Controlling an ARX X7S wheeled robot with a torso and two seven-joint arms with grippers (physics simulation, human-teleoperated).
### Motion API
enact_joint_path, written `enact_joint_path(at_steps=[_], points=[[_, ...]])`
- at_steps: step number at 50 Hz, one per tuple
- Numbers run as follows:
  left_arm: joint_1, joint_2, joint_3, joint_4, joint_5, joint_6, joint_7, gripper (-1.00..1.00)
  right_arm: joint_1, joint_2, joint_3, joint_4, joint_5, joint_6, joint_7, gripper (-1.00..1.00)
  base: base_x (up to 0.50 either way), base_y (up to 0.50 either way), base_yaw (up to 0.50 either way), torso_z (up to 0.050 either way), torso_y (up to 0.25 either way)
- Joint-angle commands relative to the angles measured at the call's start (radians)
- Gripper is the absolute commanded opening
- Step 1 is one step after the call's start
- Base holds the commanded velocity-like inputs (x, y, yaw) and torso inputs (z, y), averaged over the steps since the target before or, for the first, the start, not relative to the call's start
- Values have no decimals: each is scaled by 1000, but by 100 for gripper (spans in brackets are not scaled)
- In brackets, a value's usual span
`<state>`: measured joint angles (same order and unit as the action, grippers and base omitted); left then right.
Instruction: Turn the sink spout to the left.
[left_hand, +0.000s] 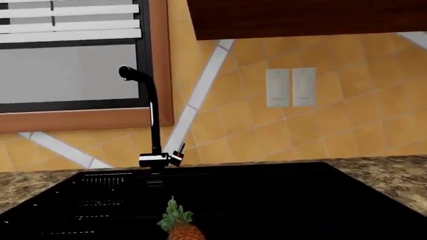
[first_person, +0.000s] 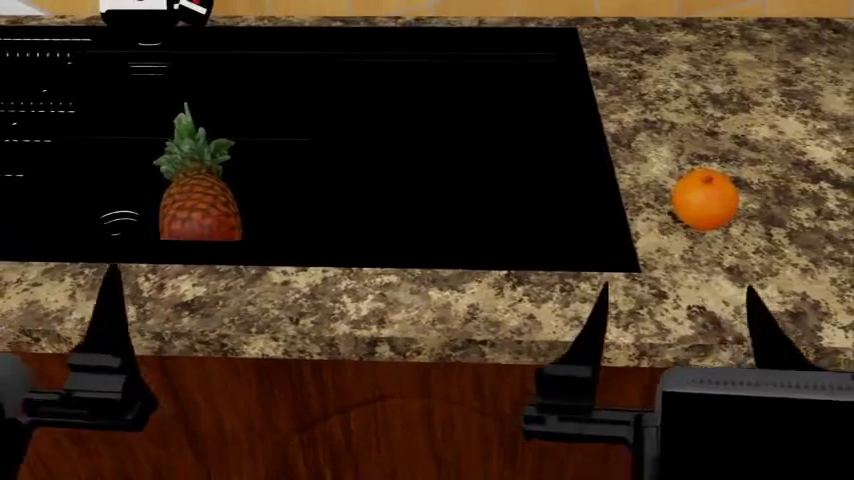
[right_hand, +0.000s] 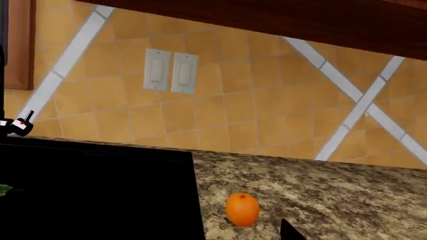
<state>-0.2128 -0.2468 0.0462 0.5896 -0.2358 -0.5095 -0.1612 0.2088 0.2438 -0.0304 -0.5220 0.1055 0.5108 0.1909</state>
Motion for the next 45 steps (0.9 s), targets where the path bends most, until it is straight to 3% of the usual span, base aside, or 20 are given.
enact_joint_path(at_steps=[1, 22, 45], points=[[-95, -33, -29, 60, -24, -100, -16, 100, 121, 44, 24, -12, 6, 92, -2, 100, 0, 0, 0, 0, 0], [-219, -54, -20, -16, -10, -143, -33, 100, 297, 93, 30, 111, 6, 131, -21, 100, 0, 0, 0, 0, 0], [-268, -56, -38, -14, -39, -205, -51, 100, 325, 108, 17, 108, -1, 155, -12, 100, 0, 0, 0, 0, 0]])
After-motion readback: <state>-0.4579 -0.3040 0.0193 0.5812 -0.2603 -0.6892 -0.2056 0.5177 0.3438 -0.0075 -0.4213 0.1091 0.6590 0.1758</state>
